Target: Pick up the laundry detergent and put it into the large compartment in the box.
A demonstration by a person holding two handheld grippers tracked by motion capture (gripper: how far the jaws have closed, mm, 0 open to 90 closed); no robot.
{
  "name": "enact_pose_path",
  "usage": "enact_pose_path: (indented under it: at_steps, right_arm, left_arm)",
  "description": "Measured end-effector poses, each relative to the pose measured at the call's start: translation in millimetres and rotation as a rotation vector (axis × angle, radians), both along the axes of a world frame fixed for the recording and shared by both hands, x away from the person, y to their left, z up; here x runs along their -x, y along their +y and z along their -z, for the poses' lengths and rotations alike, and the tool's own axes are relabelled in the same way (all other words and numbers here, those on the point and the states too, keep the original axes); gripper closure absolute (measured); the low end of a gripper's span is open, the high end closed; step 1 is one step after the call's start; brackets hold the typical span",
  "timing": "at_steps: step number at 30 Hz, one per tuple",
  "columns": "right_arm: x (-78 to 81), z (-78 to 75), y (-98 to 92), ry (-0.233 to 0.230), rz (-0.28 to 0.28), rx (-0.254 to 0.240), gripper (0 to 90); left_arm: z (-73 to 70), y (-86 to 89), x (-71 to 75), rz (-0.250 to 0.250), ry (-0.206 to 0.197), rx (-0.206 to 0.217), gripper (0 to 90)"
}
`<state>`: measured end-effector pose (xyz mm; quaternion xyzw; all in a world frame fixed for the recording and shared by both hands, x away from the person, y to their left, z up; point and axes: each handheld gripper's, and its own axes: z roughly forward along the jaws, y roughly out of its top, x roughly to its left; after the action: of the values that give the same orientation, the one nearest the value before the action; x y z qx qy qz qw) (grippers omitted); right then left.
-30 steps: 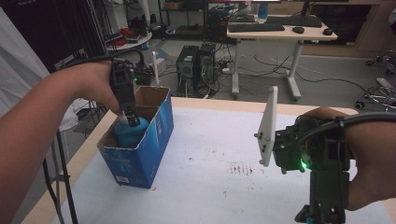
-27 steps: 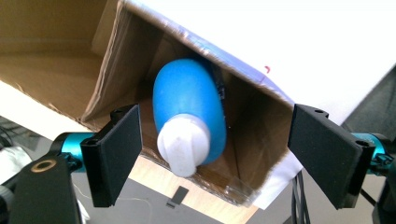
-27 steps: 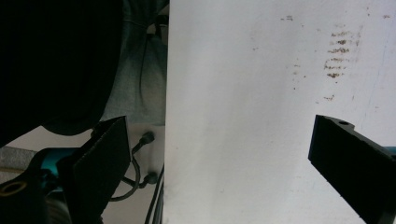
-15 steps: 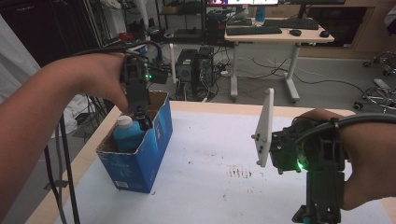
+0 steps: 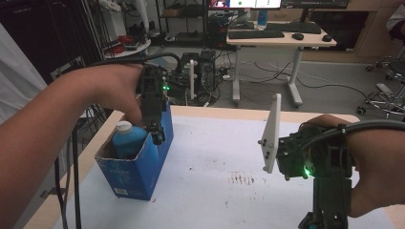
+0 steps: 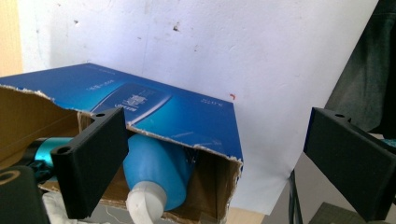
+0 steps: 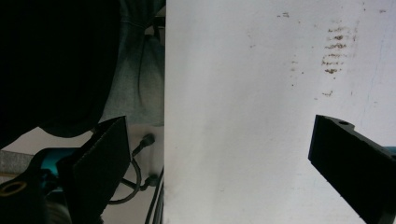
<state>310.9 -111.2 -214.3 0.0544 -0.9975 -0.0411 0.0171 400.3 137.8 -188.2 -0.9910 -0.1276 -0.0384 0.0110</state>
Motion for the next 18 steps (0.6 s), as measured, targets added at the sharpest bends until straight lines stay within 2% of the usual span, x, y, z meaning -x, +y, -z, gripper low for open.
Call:
enact_pose_path:
  at_steps: [9, 11, 15, 18]
  right_arm:
    - [-6.2, 7.3, 1.2, 0.014, 0.015, 0.006, 5.0]
    - [-7.4, 7.2, 1.4, 0.011, 0.03, 0.012, 5.0]
    - [-12.8, 2.7, 0.7, 0.009, 0.033, -0.018, 5.0]
    - [-16.5, 2.2, 0.2, 0.008, 0.043, -0.019, 5.0]
  left_arm:
    - [8.6, -16.0, 4.1, 0.087, -0.014, -0.006, 6.5]
    - [10.8, -18.7, 5.9, 0.105, -0.007, -0.002, 6.5]
    - [14.9, -23.6, 9.3, 0.144, 0.0, 0.006, 6.5]
    - [17.7, -26.3, 10.7, 0.146, 0.015, 0.021, 6.5]
